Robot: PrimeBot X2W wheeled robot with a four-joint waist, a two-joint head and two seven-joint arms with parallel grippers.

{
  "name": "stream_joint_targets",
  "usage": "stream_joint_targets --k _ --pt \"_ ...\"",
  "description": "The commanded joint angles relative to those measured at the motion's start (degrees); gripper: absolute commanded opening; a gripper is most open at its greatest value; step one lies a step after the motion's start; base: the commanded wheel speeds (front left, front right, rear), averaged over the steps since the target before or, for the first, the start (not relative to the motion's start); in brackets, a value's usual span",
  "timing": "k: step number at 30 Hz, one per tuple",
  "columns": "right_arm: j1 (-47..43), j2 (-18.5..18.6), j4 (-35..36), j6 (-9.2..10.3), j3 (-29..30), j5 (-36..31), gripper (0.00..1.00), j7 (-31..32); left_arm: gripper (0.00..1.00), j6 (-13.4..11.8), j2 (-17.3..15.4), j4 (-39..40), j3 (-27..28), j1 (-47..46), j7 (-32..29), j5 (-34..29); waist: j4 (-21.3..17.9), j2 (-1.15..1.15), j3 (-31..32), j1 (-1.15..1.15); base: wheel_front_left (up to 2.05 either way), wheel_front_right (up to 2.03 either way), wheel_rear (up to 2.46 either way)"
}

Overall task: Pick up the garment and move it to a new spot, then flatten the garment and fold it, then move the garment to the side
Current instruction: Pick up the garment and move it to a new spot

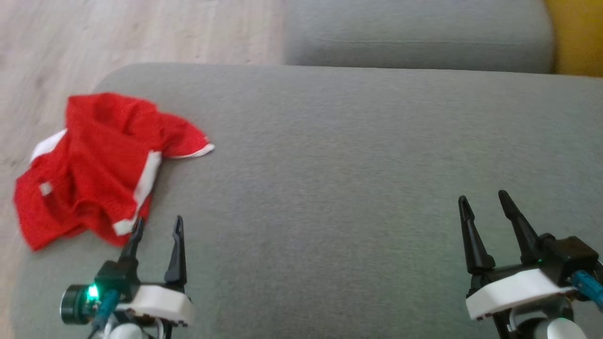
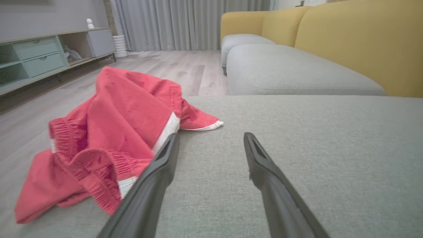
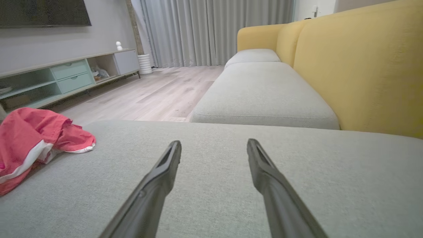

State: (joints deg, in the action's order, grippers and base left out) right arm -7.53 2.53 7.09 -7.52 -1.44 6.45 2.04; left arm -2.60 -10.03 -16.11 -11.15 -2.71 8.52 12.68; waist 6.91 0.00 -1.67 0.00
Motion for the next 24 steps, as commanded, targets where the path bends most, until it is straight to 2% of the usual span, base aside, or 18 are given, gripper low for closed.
stream_joint_targets --k 1,8,14,18,24 --pt "3.16 0.35 2.40 0.03 -1.50 -0.52 1.00 -0.15 1.00 -0.50 -0.52 1.64 2.27 -3.72 0.70 0.37 2.46 0.00 -1.16 0.00 0.00 0.00 0.00" --pt "4.96 0.35 3.88 0.03 -2.55 -1.27 1.00 0.91 1.00 -0.71 0.63 0.53 3.60 -5.69 3.08 2.50 10.22 0.00 -2.82 0.00 0.00 0.00 0.00" --pt "6.19 0.35 4.93 0.03 -3.28 -2.06 1.00 2.05 1.00 -0.59 1.44 -0.90 4.47 -6.56 4.97 3.73 15.35 0.00 -4.00 0.00 0.00 0.00 0.00" --pt "7.00 0.35 5.90 0.03 -3.50 -2.89 1.00 3.13 1.00 -0.31 1.86 -1.79 4.77 -7.31 5.62 4.28 17.31 0.00 -5.42 0.00 0.00 0.00 0.00" --pt "8.78 0.35 8.15 0.03 -3.64 -5.19 1.00 5.63 1.00 1.02 2.00 -4.72 5.08 -11.04 6.12 5.00 18.12 0.00 -9.71 0.00 0.00 0.00 0.00"
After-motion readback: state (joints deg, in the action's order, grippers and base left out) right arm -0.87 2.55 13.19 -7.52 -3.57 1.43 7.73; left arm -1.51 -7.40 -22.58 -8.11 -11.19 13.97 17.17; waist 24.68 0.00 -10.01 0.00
